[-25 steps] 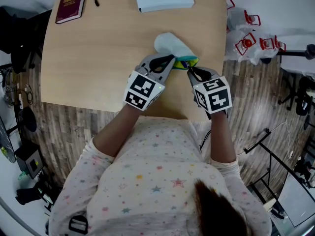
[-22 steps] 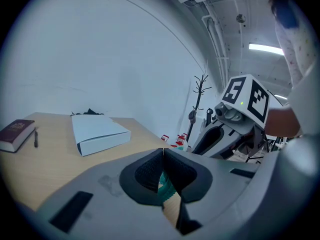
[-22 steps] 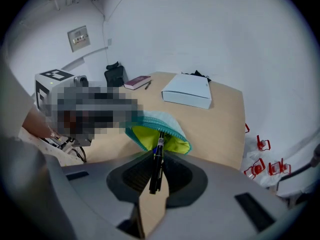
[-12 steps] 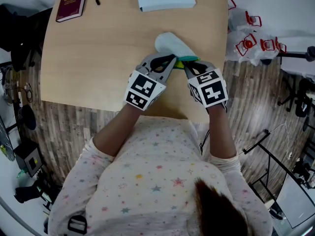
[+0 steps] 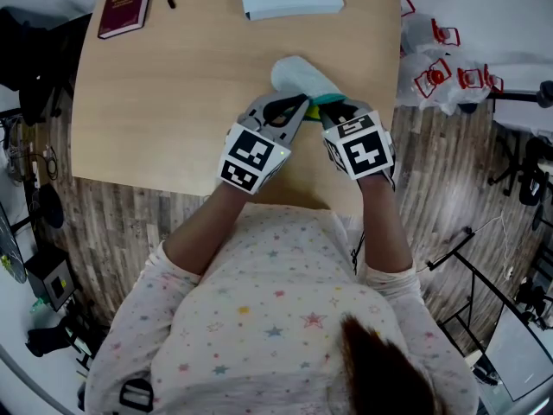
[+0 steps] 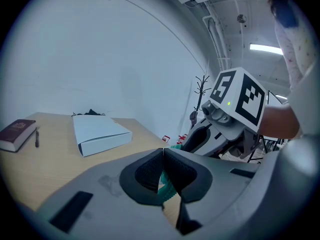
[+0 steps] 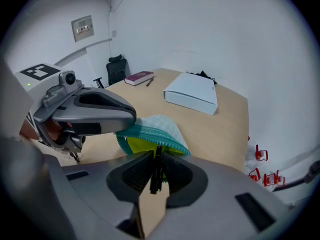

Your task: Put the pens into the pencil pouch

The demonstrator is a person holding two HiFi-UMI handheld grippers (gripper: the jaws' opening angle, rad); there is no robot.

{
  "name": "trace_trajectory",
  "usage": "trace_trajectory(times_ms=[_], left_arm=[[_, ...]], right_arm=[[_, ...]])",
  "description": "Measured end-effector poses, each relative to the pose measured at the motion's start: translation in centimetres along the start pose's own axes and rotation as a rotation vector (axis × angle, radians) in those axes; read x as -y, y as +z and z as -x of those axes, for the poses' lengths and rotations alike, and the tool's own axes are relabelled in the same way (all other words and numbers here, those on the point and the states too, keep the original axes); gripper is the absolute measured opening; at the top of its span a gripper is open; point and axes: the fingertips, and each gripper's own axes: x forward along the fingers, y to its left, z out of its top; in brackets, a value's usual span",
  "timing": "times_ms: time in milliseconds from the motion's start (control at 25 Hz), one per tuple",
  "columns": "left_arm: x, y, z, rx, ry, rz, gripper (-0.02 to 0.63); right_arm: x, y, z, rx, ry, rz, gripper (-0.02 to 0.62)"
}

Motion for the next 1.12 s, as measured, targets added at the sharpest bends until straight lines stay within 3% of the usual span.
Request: trace_trajectory(times_ms=[600,1120], left_arm=[[-0.9,0.0,0.2,0.014,0.022,0.001,0.015],[-1.2,0.1,0.4,0.008,0.034,0.005,0.015]], right_arm=[[0.2,-0.2,1.7,0.089,0.015,-0.036,0.087],[0.9,0.2,3.0,0.184,-0.023,-0.071,0.040]])
